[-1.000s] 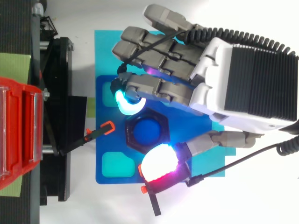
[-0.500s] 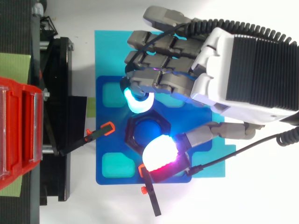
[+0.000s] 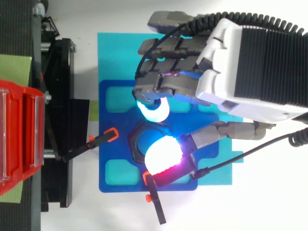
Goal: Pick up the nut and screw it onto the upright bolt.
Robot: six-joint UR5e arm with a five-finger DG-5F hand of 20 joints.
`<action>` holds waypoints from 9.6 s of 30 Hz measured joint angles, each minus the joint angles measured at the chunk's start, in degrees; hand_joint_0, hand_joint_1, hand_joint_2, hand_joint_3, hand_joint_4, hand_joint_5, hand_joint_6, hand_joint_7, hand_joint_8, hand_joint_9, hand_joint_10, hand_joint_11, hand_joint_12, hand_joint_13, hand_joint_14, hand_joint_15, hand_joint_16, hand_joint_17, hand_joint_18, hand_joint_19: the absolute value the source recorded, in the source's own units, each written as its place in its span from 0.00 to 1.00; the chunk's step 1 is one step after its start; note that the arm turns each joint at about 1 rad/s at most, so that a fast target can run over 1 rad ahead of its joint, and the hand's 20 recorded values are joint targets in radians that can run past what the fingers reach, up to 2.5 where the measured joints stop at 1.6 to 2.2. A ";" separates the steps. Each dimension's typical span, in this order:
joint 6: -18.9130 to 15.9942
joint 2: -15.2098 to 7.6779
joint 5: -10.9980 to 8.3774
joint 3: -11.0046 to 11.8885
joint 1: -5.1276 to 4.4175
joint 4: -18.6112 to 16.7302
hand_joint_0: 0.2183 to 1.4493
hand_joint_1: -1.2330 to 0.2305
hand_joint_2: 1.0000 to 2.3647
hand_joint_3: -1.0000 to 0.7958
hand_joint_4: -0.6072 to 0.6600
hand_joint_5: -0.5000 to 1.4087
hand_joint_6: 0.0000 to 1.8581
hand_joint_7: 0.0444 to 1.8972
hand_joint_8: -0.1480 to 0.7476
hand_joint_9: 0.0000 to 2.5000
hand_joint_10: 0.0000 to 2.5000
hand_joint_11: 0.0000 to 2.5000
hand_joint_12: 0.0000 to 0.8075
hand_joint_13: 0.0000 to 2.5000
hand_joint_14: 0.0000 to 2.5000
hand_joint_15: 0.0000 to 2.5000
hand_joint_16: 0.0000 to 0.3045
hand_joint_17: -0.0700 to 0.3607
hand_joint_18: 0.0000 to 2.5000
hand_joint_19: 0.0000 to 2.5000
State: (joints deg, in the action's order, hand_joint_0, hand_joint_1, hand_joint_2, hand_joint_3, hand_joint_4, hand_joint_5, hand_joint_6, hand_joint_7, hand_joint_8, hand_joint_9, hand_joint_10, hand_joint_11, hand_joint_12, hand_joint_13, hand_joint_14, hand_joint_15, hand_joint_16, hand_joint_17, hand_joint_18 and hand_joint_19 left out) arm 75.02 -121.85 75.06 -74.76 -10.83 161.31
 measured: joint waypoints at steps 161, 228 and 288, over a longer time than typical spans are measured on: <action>1.56 -2.87 23.55 11.20 7.12 16.53 0.23 0.63 0.00 0.28 0.67 0.26 0.27 0.66 0.48 0.24 0.00 0.00 0.36 0.13 0.00 0.00 0.10 0.32 0.00 0.00; -1.68 -3.72 22.40 9.88 6.49 12.01 0.21 0.78 0.00 0.28 0.62 0.16 0.27 0.41 0.41 0.01 0.00 0.00 0.44 0.00 0.00 0.00 0.16 0.42 0.00 0.00; -0.98 -3.68 27.77 15.88 9.89 14.65 0.20 0.70 0.00 0.28 0.61 0.16 0.27 0.32 0.41 0.13 0.00 0.00 0.43 0.05 0.00 0.00 0.14 0.39 0.00 0.00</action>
State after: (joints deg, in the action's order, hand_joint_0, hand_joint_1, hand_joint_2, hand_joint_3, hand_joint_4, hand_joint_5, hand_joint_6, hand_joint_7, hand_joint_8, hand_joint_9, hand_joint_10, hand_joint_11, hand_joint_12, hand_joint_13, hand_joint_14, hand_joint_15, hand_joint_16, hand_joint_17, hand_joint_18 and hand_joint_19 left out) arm 74.04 -125.53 102.83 -58.87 -0.95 175.96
